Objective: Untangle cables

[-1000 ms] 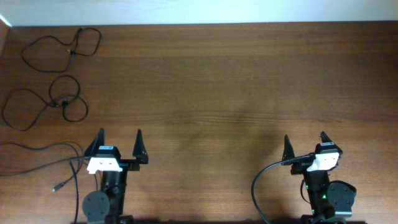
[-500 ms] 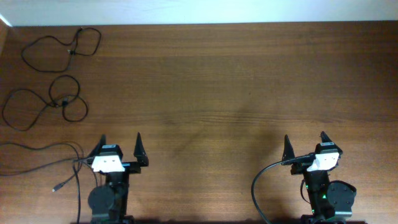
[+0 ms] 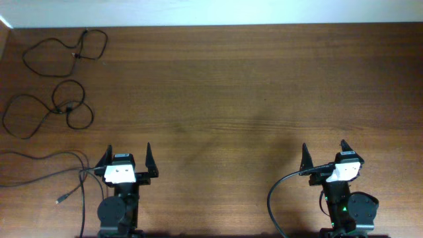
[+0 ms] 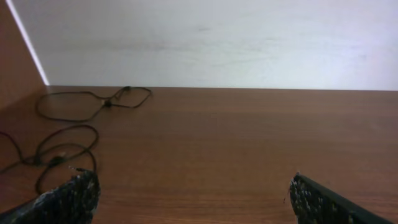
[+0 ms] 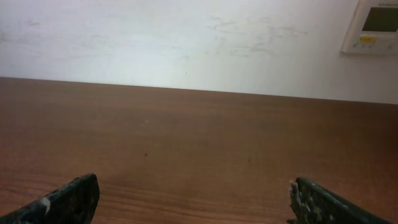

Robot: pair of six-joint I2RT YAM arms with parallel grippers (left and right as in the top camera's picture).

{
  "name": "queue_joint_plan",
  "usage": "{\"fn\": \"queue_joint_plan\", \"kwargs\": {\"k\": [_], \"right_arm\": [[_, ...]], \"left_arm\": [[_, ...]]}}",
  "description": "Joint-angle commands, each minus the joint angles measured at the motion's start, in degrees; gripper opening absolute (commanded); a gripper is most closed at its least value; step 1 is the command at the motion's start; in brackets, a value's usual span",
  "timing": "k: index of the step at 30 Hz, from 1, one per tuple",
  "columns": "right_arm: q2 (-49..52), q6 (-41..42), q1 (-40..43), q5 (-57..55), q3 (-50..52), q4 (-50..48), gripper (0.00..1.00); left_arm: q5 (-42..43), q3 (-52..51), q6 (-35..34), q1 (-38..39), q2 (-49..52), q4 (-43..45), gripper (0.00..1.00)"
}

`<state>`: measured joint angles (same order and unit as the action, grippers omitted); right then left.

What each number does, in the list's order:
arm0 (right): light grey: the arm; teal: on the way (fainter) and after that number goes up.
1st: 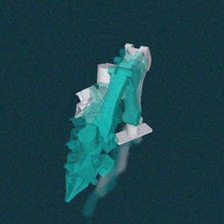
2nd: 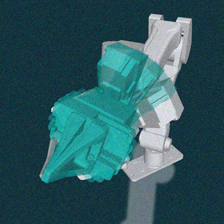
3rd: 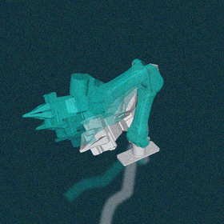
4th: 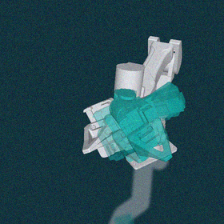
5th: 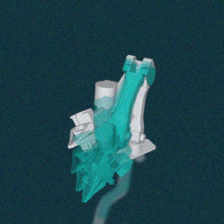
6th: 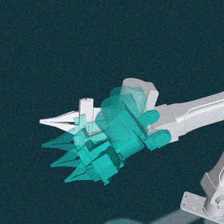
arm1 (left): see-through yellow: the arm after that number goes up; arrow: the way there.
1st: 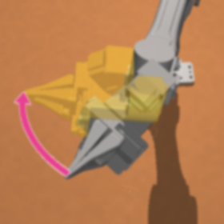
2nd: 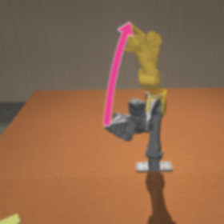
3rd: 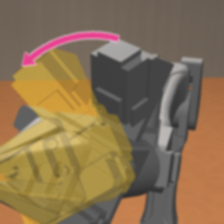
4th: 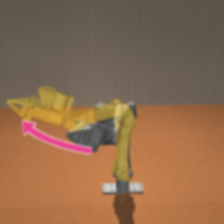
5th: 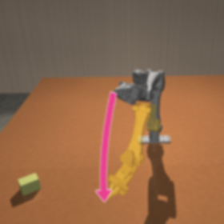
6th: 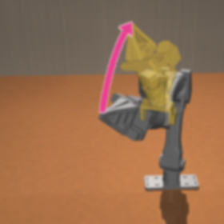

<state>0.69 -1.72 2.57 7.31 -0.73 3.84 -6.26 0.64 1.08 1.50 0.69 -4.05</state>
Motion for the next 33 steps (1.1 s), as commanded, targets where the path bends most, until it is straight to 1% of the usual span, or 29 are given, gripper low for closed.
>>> {"fn": "queue_joint_plan", "kwargs": {"k": [1, 3, 33], "right_arm": [[-0.48, 0.24, -0.31, -0.48, 0.42, 0.24, 0.98], [-0.48, 0.22, -0.31, -0.48, 0.42, 0.22, 0.98], [-0.48, 0.22, -0.31, -0.48, 0.42, 0.24, 0.98]], "left_arm": [[-2.58, -0.17, 0.02, 0.22, -0.39, -0.11, 0.99], [-2.58, -0.17, -1.97, 0.22, -0.39, -0.11, 0.99], [-0.87, -0.13, -1.27, 0.22, -0.35, -0.11, 0.99]]}}
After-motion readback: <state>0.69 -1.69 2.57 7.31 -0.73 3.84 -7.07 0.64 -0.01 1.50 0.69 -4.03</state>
